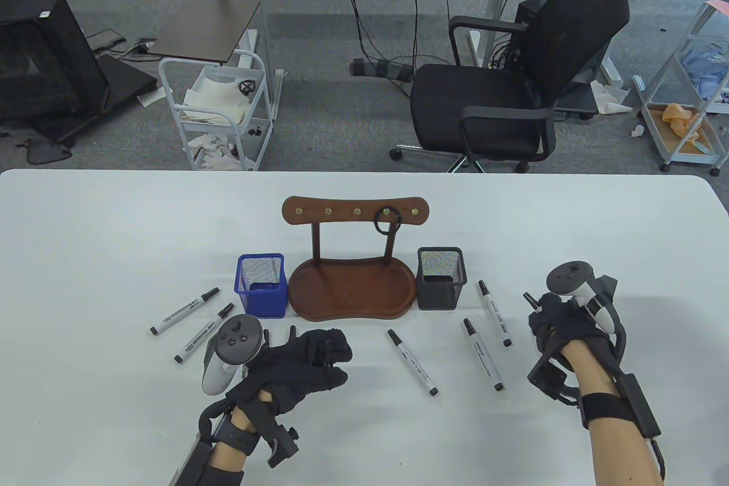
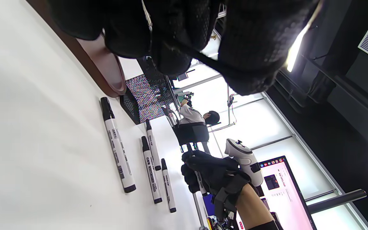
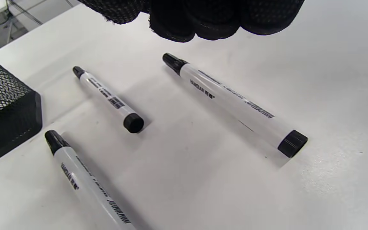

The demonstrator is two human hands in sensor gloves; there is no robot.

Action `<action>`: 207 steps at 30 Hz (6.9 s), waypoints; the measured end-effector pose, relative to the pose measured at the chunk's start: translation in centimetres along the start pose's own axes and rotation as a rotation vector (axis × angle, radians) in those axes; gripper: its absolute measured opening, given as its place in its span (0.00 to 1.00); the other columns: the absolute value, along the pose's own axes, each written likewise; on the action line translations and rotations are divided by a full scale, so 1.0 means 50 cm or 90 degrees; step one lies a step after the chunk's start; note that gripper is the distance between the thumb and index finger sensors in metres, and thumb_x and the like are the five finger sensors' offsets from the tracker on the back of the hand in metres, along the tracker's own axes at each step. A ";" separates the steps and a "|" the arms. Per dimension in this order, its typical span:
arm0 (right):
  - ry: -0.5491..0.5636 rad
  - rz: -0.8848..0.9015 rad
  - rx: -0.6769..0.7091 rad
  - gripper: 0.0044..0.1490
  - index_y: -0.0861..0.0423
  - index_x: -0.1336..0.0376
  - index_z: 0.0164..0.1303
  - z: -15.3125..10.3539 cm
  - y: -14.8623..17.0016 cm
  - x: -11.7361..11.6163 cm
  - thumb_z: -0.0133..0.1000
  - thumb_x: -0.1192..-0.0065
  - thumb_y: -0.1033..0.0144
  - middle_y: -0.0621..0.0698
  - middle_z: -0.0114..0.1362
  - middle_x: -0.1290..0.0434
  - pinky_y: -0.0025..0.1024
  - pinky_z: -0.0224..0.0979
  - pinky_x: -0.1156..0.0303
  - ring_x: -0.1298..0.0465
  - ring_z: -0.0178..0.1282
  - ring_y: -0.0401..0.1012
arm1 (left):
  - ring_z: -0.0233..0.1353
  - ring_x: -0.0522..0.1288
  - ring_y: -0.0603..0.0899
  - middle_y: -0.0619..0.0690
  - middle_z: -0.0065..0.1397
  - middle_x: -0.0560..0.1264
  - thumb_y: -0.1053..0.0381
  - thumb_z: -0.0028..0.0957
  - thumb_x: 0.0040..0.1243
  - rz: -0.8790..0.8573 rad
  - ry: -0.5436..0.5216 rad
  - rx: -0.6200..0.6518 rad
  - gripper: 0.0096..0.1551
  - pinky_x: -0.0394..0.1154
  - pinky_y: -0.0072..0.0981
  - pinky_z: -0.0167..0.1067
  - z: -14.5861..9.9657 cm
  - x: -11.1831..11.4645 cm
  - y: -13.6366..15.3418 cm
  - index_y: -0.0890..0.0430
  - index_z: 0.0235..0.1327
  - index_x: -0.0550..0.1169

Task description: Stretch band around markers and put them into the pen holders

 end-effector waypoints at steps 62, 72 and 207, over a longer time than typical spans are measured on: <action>-0.036 -0.056 -0.063 0.28 0.55 0.46 0.67 0.039 0.030 -0.049 0.59 0.43 0.61 0.57 0.76 0.36 0.57 0.73 0.34 0.32 0.69 0.55 | 0.76 0.69 0.70 0.60 0.77 0.75 0.47 0.55 0.74 -0.010 -0.003 -0.001 0.44 0.65 0.68 0.71 -0.002 -0.004 -0.002 0.63 0.77 0.66; -0.047 0.006 -0.012 0.26 0.51 0.44 0.66 0.034 -0.004 -0.030 0.59 0.43 0.60 0.56 0.73 0.27 0.58 0.71 0.29 0.23 0.68 0.55 | 0.76 0.69 0.70 0.60 0.77 0.75 0.47 0.55 0.74 -0.010 0.001 -0.003 0.43 0.66 0.68 0.71 -0.002 -0.003 -0.001 0.63 0.77 0.66; -0.022 -0.063 0.032 0.41 0.49 0.43 0.74 -0.005 -0.086 -0.148 0.53 0.27 0.51 0.45 0.62 0.27 0.48 0.61 0.23 0.20 0.48 0.42 | 0.76 0.69 0.69 0.60 0.77 0.76 0.47 0.55 0.73 -0.027 -0.006 -0.004 0.42 0.66 0.68 0.71 -0.004 -0.010 0.003 0.63 0.76 0.67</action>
Point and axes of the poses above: the tracker on the back of each hand, its own y axis roughly to the little-finger side, its own z axis roughly from the wrist to the fingertips, x = y × z, the point moved 1 cm from there along z, roughly from the wrist to the fingertips
